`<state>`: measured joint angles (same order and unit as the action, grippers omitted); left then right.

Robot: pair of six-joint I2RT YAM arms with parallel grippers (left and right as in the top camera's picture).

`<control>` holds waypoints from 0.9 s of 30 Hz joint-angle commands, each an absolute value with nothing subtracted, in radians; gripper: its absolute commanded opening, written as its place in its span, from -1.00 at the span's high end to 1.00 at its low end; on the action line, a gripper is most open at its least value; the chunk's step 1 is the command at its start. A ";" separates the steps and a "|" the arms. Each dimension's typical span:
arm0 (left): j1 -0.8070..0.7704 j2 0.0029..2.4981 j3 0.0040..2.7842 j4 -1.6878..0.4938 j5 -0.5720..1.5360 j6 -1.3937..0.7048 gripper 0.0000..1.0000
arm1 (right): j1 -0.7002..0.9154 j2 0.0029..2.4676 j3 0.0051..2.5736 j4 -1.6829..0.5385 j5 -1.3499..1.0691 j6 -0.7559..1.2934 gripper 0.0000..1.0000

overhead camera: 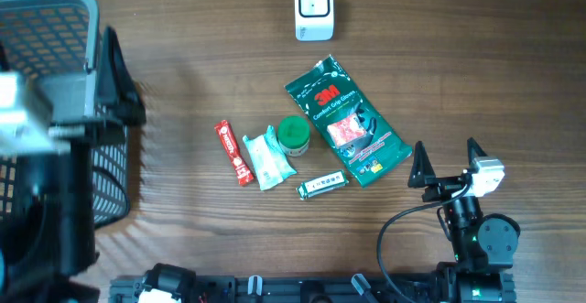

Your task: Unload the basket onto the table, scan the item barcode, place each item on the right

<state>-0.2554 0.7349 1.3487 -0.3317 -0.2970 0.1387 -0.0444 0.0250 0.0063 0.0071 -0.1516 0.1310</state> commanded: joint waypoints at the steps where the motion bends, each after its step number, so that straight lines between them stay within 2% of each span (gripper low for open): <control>1: -0.196 0.629 1.258 -0.271 -0.206 0.092 -1.00 | -0.043 0.023 0.005 0.010 -0.145 0.138 -1.00; 5: -0.080 0.495 1.170 -0.189 -0.132 0.093 -1.00 | -0.043 0.023 0.005 0.010 -0.145 0.137 -0.99; 9: 0.024 0.372 1.136 -0.205 0.086 0.092 -1.00 | -0.043 0.023 0.005 0.010 -0.145 0.138 -0.99; 12: 0.079 0.269 1.128 -0.250 0.154 0.092 -1.00 | -0.043 0.023 0.005 0.010 -0.145 0.138 -1.00; 20: 0.055 0.002 1.103 -0.332 0.169 0.058 -1.00 | -0.043 0.023 0.005 0.010 -0.145 0.138 -1.00; 27: 0.055 0.006 1.056 -0.321 0.081 0.074 -1.00 | -0.043 0.023 0.005 0.010 -0.145 0.138 -0.99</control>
<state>0.0582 0.0063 1.0725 -0.3496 0.1394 0.0757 -0.0444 0.0250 0.0063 0.0071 -0.1516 0.1310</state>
